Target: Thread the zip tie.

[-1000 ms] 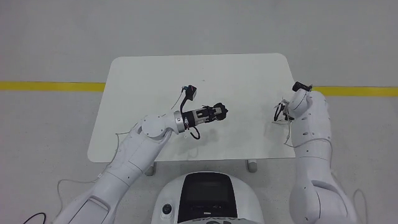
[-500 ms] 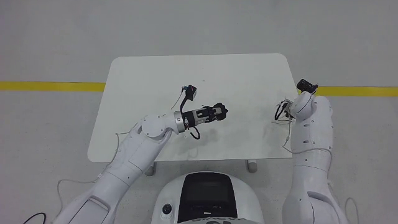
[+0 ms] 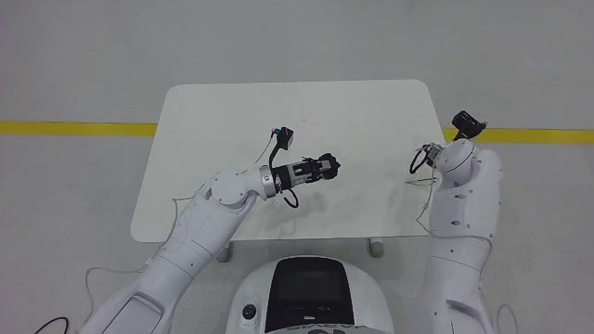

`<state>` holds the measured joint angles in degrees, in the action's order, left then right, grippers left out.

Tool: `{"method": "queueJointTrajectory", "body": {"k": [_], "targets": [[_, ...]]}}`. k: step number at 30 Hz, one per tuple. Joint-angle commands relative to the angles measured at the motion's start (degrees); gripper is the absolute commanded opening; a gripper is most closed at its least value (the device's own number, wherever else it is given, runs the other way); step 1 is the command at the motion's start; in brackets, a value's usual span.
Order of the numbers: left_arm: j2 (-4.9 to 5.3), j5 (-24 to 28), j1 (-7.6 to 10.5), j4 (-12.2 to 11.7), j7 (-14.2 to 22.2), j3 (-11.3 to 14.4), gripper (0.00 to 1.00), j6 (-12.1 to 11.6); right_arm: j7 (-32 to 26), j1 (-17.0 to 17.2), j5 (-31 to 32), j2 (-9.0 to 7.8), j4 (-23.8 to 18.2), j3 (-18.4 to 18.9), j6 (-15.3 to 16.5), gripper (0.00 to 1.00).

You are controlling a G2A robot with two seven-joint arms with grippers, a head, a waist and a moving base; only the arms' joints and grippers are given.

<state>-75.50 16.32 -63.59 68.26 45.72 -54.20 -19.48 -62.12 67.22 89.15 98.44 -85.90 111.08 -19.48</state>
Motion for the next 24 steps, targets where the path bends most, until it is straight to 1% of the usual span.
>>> {"method": "queueJointTrajectory", "body": {"k": [1,12,13,15,16,19,20,23,24], "targets": [[0.0,0.0,0.0,0.0,0.0,0.0,0.0,0.0,0.0,0.2,-2.9,0.71,-1.5,-0.1,0.0,0.0],[0.0,0.0,0.0,0.0,0.0,0.0,0.0,0.0,0.0,0.2,-2.9,0.71,-1.5,-0.1,0.0,0.0],[0.0,0.0,0.0,0.0,0.0,0.0,0.0,0.0,0.2,0.3,-3.2,0.7,-1.3,-0.1,0.1,0.0],[0.0,0.0,0.0,0.0,0.0,0.0,0.0,0.0,2.5,1.1,-4.8,0.52,-1.5,0.4,1.3,0.0],[0.0,0.0,0.0,0.0,0.0,0.0,0.0,0.0,3.5,1.3,-6.4,0.41,-1.6,0.7,2.5,0.0],[0.0,0.0,0.0,0.0,0.0,0.0,0.0,0.0,6.5,2.1,-9.4,-0.21,-1.3,2.1,7.4,0.0],[0.0,0.0,0.0,0.0,0.0,0.0,0.0,0.0,7.3,2.4,-11.6,-0.47,-1.4,2.7,10.3,0.0],[0.0,0.0,0.0,0.0,0.0,0.0,0.0,0.0,6.9,2.7,-17.1,-1.21,-0.8,4.9,15.8,0.0],[0.0,0.0,0.0,0.0,0.0,0.0,0.0,0.0,6.1,2.4,-19.9,-1.59,0.0,5.9,18.5,0.0]]}}
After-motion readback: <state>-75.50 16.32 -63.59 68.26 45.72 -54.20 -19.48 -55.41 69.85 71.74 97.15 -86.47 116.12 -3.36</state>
